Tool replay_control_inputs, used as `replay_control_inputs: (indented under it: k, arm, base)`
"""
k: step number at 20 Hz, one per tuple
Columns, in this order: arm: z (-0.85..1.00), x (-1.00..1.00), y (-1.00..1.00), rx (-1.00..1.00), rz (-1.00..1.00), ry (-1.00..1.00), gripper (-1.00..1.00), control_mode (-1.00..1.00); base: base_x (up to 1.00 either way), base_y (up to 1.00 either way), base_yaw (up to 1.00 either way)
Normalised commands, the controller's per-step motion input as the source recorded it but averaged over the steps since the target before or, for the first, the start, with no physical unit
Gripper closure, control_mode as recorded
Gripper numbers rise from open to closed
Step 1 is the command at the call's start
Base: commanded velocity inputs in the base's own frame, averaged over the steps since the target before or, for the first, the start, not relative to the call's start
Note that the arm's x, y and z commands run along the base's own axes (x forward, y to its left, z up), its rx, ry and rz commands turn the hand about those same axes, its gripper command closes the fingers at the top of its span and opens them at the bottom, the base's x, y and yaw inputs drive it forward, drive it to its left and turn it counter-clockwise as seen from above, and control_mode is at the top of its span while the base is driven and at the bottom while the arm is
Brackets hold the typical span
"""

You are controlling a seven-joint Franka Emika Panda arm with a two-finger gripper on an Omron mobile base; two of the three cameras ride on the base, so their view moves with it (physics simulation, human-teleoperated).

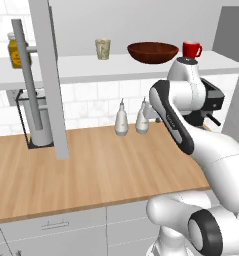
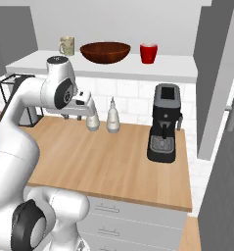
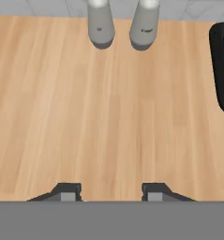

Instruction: Gather all objects into one cabinet and sort the glasses and bowls to opposite sides.

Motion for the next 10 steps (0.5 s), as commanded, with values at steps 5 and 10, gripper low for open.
replay_control_inputs:
  k: [5, 10]
  arm:
    - [0.0, -0.29, 0.0, 0.0, 0.0, 0.0, -1.0, -1.0]
    - [0.0, -1.0, 0.0, -0.01, -0.01, -0.11, -1.0, -1.0]
  base:
    - [0.0, 0.0, 0.0]
    - [0.0, 0.0, 0.0]
